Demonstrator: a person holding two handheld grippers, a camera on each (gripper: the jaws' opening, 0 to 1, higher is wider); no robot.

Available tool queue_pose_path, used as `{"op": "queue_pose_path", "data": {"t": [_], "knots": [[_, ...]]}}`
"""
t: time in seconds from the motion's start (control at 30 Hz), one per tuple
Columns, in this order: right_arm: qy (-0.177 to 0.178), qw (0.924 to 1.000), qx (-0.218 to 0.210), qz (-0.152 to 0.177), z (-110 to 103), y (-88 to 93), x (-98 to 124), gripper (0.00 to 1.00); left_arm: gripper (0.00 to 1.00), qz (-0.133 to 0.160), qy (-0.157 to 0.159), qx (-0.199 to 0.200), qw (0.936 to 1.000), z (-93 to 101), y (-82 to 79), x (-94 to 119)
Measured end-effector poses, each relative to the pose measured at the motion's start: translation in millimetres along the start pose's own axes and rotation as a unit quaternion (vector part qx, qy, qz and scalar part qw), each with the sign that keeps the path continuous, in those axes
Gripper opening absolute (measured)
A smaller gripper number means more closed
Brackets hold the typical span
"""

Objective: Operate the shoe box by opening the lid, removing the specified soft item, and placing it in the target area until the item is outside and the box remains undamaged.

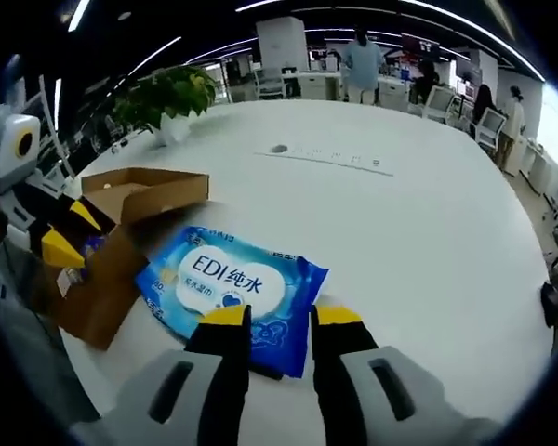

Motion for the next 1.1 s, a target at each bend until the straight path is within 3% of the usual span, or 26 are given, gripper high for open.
{"op": "queue_pose_path", "data": {"t": [0.4,0.7,0.87,1.1], "knots": [[-0.025,0.9978,0.059,0.016,-33.6,-20.3,26.1,0.28,0.29,-0.009,0.004,-0.021,0.9997,-9.5,17.7,26.0],[-0.070,0.9934,0.088,0.021,-71.4,-33.6,37.6,0.30,0.29,-0.035,0.004,-0.046,0.9983,-22.4,39.9,40.7],[-0.100,0.9874,0.120,0.030,-97.9,-43.5,41.7,0.30,0.29,-0.050,0.018,-0.084,0.9950,-29.4,52.1,46.1],[-0.142,0.9765,0.160,0.025,-131.4,-50.9,41.7,0.28,0.29,-0.066,0.040,-0.103,0.9917,-35.6,64.7,48.1]]}}
Point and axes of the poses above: the point that each gripper's makers call its tool centre point, and the gripper's own axes: x roughly backward along the fingers, z roughly to its right, y roughly out of its underside, the point moved 5 cm from there along x, roughly backward along the fingers, and after that the axes turned 6 degrees about y, right-handed, at the moved point
